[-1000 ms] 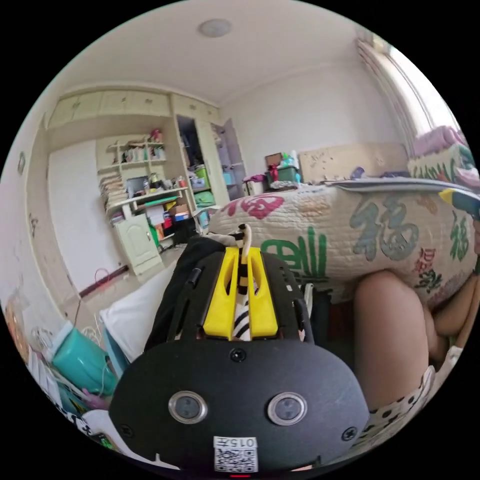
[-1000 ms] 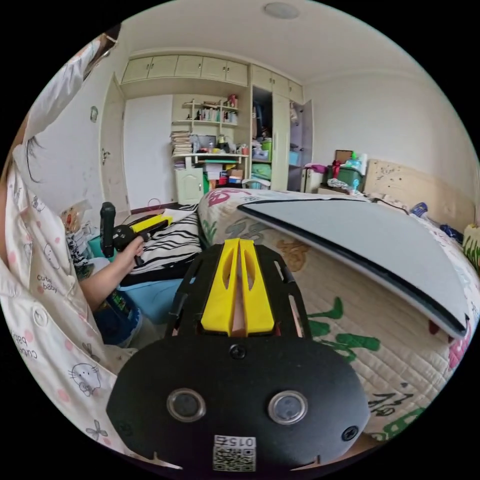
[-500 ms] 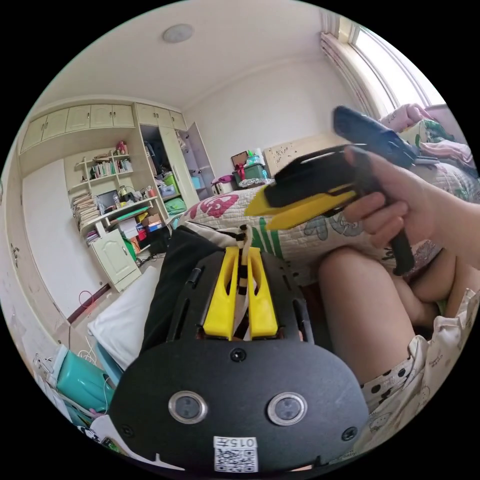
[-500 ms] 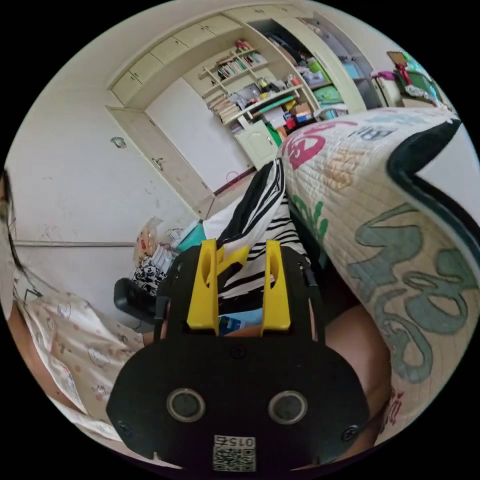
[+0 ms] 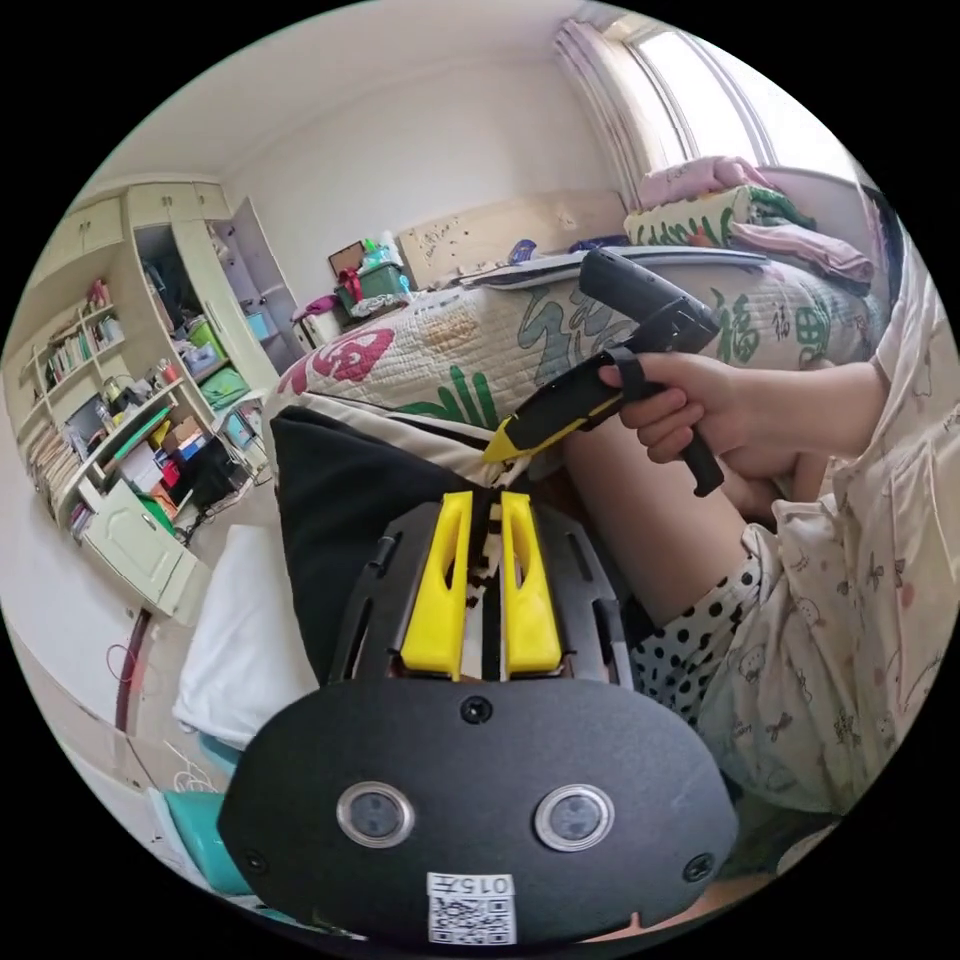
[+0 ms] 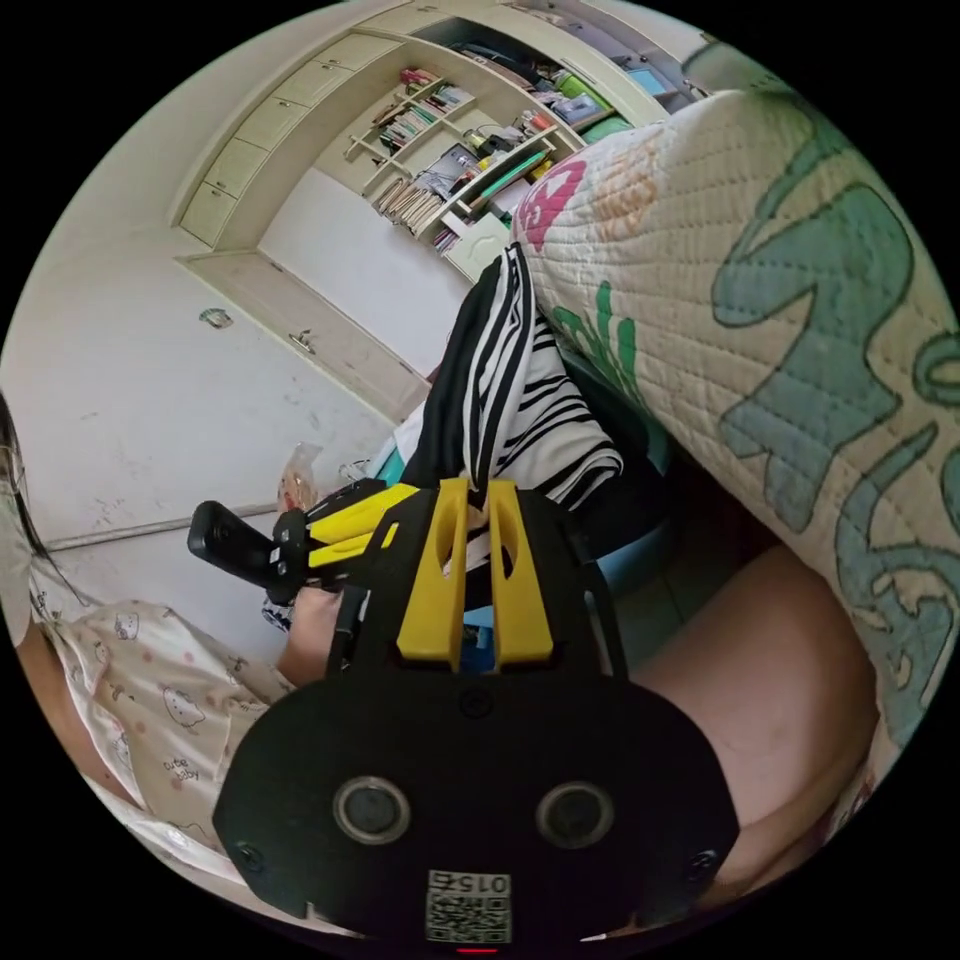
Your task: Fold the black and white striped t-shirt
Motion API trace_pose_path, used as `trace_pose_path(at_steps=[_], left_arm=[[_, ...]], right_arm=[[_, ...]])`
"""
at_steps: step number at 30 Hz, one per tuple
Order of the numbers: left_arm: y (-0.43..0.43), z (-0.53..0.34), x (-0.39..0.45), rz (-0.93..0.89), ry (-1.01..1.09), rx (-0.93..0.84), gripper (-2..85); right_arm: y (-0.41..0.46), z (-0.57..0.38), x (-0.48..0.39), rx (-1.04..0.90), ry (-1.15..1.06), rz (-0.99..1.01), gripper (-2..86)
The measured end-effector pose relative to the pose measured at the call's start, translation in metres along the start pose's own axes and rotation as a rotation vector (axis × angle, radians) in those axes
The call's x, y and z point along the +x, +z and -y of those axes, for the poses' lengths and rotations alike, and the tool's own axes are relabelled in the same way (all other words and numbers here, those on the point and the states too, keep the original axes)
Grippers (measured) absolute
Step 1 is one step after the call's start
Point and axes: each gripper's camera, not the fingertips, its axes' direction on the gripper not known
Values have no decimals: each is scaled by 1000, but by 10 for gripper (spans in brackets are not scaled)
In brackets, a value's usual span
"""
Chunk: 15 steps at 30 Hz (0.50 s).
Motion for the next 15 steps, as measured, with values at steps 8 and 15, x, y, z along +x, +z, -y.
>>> trace_pose_path(at_steps=[8,15], left_arm=[[-43,-8,-46,-126,-21,5,89],[-26,-1,-45,38,24,-119,60]], right_arm=[[-74,18,14,21,-11,-22,40],[-129,36,22,20,-15,-42,40]])
